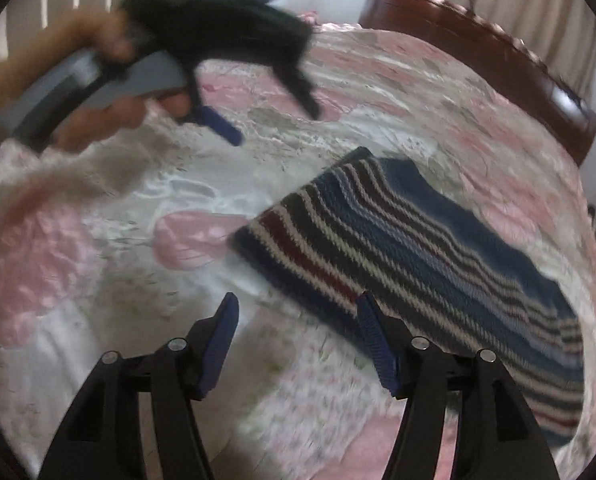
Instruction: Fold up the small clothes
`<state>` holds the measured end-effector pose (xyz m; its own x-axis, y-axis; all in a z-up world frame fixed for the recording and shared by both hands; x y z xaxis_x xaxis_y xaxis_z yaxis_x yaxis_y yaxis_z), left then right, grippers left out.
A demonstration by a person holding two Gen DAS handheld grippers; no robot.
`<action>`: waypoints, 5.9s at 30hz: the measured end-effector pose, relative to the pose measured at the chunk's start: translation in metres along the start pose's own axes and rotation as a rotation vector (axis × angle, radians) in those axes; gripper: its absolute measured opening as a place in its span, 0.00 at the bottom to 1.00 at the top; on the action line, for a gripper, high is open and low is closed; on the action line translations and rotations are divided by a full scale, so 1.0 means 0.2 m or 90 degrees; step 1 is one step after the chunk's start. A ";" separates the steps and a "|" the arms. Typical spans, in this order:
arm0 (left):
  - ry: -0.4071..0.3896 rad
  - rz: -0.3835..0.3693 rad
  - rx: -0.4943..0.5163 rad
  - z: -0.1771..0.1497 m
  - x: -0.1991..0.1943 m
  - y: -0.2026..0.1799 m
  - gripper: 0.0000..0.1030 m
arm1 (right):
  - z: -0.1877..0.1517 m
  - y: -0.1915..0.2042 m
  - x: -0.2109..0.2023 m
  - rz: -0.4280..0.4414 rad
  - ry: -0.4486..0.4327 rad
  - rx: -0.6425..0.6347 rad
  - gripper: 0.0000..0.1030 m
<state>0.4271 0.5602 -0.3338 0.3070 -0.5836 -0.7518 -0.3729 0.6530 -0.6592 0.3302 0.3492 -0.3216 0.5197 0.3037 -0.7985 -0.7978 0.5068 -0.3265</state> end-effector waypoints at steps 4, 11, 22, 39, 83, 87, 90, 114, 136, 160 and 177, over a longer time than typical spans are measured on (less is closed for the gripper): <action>0.041 -0.022 0.004 0.10 0.17 -0.06 0.93 | 0.02 0.03 0.10 -0.022 0.017 -0.046 0.60; 0.082 -0.002 0.022 0.19 0.38 -0.14 0.93 | 0.00 0.17 0.21 -0.129 0.048 -0.166 0.59; 0.101 0.020 0.018 0.29 0.58 -0.16 0.93 | 0.12 0.21 0.40 -0.251 0.062 -0.233 0.58; 0.094 0.077 0.044 0.35 0.60 -0.19 0.22 | 0.16 0.08 0.41 -0.218 0.032 -0.135 0.11; -0.017 0.270 0.173 0.05 0.41 -1.33 0.19 | -0.07 -0.64 -0.40 -0.176 -0.115 0.142 0.10; -0.017 0.270 0.191 0.02 0.43 -1.42 0.19 | -0.10 -0.70 -0.45 -0.176 -0.122 0.160 0.10; -0.019 0.266 0.205 -0.01 0.46 -1.51 0.19 | -0.13 -0.76 -0.49 -0.180 -0.126 0.175 0.10; 0.019 0.259 0.276 -0.20 1.03 -2.04 0.20 | -0.69 -1.26 -0.58 -0.159 -0.146 0.347 0.10; 0.032 0.276 0.289 -0.31 1.43 -2.13 0.20 | -1.06 -1.42 -0.47 -0.114 -0.111 0.439 0.11; -0.046 0.043 0.260 -0.54 1.17 -2.15 0.79 | -1.56 -1.53 -0.33 0.300 -0.209 0.722 0.72; -0.065 -0.077 0.174 -1.36 0.71 -0.91 0.84 | -1.24 -1.86 -0.07 0.437 0.002 0.639 0.76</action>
<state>0.3015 0.2267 -0.3164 0.4259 -0.6232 -0.6559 -0.0828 0.6951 -0.7142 0.5439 -0.0429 -0.3149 0.0802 0.7531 -0.6530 -0.3143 0.6408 0.7004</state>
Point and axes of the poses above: each gripper's, at about its wrist camera, not at the fingertips, and x roughly the way its jaws point, y to its left, z to its top, the point moved 7 cm from there along x, roughly the way its jaws point, and after that the axes turned 14 degrees about -x, right-handed, at the moved point
